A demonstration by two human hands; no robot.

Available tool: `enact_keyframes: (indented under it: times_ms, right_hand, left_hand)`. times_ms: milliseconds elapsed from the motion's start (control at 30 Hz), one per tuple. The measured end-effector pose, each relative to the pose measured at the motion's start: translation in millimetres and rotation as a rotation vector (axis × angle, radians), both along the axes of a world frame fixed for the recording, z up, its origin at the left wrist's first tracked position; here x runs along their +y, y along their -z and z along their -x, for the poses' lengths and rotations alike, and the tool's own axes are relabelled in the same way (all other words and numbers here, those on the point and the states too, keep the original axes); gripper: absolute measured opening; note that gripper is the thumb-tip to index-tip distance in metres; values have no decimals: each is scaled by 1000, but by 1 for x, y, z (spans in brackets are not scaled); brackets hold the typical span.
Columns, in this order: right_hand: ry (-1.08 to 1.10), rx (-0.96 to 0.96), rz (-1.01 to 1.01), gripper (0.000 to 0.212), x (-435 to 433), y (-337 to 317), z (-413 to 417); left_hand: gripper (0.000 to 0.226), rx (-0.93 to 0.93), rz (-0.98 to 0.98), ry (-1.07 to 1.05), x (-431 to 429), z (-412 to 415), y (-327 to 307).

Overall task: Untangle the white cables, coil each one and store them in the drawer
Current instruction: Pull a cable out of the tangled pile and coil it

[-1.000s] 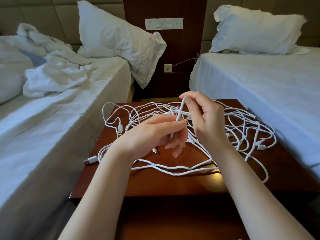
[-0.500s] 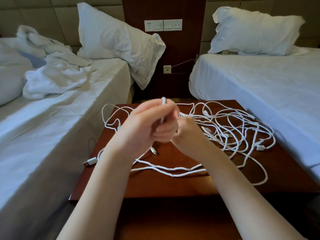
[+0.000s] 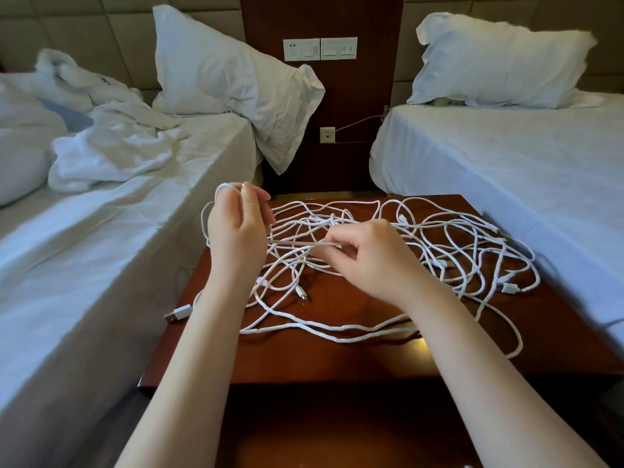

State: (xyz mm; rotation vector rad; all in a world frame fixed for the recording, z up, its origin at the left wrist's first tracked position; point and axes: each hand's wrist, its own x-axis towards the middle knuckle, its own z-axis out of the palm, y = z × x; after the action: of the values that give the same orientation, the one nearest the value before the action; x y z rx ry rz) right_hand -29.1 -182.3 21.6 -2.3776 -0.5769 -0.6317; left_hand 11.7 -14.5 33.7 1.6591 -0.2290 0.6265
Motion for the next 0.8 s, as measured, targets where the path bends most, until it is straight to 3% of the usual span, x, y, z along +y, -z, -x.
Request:
enact_keyframes:
  times_ms: [300, 433, 567, 800]
  right_hand:
    - [2, -263, -133, 15, -7, -10, 4]
    - [24, -346, -152, 22, -13, -11, 0]
    - [48, -363, -240, 24, -21, -11, -2]
    - [0, -318, -269, 22, -27, -10, -3]
  left_hand:
    - [42, 109, -404, 102, -16, 6, 10]
    - [47, 302, -329, 483, -19, 17, 1]
    - [53, 371, -271, 836, -19, 26, -8]
    - [30, 393, -200, 1187, -14, 34, -15]
